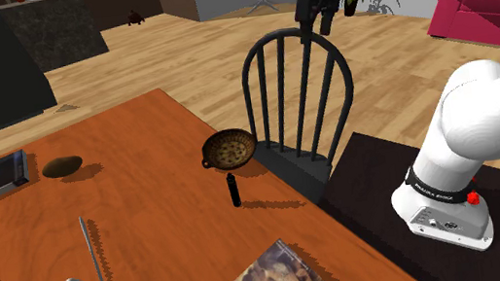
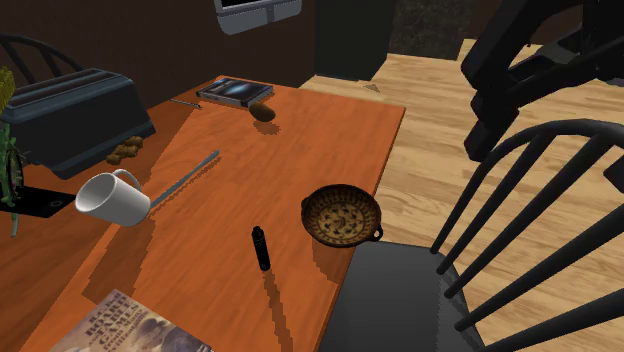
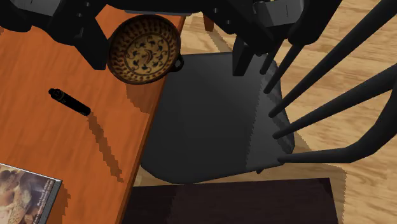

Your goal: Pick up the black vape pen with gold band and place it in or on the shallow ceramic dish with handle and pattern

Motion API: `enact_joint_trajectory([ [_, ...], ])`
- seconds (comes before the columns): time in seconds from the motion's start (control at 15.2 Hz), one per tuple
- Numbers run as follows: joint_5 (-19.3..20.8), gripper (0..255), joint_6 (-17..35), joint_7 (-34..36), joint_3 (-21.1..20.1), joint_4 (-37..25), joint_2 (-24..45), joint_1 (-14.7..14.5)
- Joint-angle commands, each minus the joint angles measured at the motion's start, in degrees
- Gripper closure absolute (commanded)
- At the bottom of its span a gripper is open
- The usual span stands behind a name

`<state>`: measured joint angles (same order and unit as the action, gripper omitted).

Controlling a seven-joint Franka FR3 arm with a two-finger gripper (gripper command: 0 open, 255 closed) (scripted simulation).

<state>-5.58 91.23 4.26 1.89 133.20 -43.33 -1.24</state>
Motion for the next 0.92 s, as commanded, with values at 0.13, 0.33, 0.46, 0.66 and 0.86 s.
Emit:
enact_joint_trajectory([
  [0.13, -1.02, 0, 2.71, 2.17, -2.31, 1.76, 0.83, -0.67],
  [0.33, -2.46, 0, 6.87, 5.41, -5.8, 3.87, 2.74, -1.71],
  [0.46, -3.33, 0, 9.71, 7.58, -8.11, 4.9, 4.44, -2.41],
  [0.66, -4.41, 0, 14.02, 10.85, -11.61, 5.89, 7.65, -3.35],
  [0.86, -5.11, 0, 18.35, 14.2, -15.11, 6.17, 11.62, -4.12],
])
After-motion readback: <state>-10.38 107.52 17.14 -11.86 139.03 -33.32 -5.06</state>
